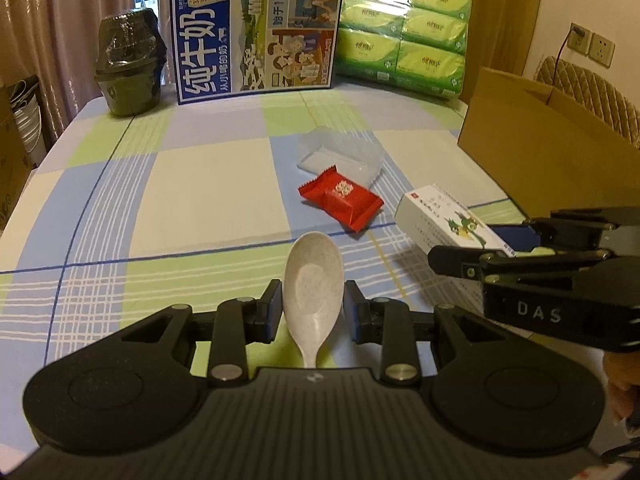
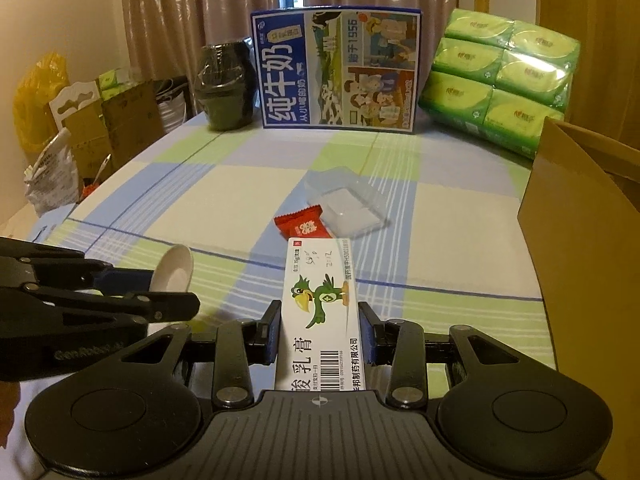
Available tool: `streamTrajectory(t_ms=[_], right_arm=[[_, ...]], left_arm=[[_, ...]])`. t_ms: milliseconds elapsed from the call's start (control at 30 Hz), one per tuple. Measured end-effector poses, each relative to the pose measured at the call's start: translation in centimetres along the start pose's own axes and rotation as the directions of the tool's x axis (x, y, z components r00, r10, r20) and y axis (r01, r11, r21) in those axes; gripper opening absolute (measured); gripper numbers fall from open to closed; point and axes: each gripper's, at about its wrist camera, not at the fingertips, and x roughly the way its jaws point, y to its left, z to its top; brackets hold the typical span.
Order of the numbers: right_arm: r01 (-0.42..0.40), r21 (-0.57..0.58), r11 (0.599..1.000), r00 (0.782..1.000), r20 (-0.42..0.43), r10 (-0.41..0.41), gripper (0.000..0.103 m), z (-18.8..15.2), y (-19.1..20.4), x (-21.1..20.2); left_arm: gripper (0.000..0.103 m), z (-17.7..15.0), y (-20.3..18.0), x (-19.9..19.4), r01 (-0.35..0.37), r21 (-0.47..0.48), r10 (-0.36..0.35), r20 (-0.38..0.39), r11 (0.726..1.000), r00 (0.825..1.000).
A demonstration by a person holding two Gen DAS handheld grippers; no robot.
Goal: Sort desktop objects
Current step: 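Lift the spoon with the left tool while the right tool lifts the tube box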
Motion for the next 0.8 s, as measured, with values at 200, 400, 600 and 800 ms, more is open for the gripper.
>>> streamTrajectory(t_ms=[200,400,600,800], right_arm=[[-0.008,0.007,1.000,1.000,-0.011,0.008,0.035,0.0,0.0,0.3],[-0.009,0.026,1.000,0.999,-0.044,0.010,0.035,-0.4,-0.2,0.9],[-0.008,0.040,0.999,0.999,-0.050,0.010,0.035,-0.4,-0.5,0.9],[-0.009,0.041,0.999,0.999,-0.051,0.012,0.035,-0.5,-0.5,0.9]], left_arm=[[0.027,0.4,0.1,-0.4,0.007,-0.015,-0.006,0.002,1.000,1.000],[0.027,-1.0,0.4,1.6,0.000,-0.019,-0.001,-0.016,1.000,1.000],[0.027,-2.4,-0.1,3.0,-0.044,0.038,0.044,-0.018,0.998,0.999],[0.031,-2.8,-0.6,3.1,-0.095,0.079,0.095,0.010,0.992,0.995]])
